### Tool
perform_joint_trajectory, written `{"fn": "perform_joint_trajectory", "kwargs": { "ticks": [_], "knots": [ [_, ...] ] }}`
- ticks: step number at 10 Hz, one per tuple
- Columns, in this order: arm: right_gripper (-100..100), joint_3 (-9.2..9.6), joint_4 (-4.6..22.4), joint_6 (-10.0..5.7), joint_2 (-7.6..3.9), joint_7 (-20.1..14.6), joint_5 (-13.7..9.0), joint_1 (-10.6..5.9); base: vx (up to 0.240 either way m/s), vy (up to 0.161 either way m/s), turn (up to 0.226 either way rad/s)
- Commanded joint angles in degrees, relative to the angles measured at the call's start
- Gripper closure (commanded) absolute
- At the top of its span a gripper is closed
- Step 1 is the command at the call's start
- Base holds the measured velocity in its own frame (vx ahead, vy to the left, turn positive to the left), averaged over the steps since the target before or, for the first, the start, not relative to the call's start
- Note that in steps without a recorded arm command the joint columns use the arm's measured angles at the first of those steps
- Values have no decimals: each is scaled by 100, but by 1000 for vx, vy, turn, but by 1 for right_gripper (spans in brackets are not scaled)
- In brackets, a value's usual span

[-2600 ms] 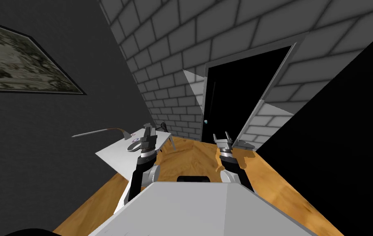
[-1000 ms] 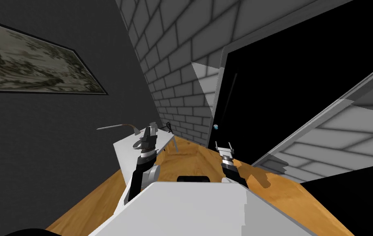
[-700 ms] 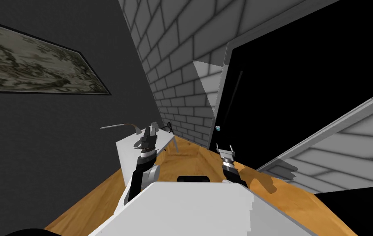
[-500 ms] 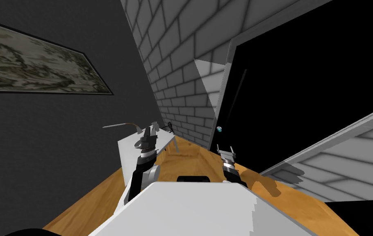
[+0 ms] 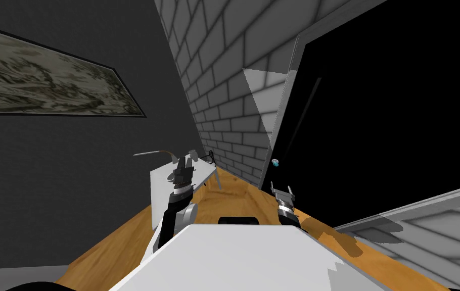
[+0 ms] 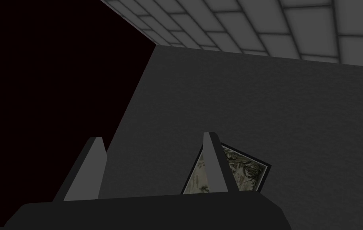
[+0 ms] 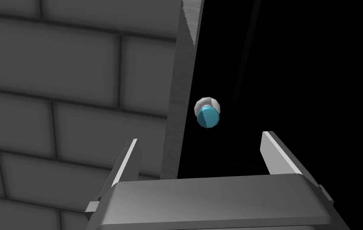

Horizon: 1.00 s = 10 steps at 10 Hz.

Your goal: Pull the door open

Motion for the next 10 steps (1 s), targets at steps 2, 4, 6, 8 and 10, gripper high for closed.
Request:
{"fn": "perform_joint_trajectory", "kwargs": {
  "ticks": [2,4,6,8,10],
  "knots": [
    [-100,70,301,-193,-68,-237,-291,-44,88,-45,96],
    [-100,118,508,-325,-125,-403,-504,-67,82,-47,109],
    [-100,163,702,-449,-178,-560,-704,-88,74,-57,97],
    [-100,209,896,-573,-230,-716,-905,-109,79,-59,104],
    [-100,268,1152,-736,-298,-922,-1168,-136,100,-63,105]
  ]
}}
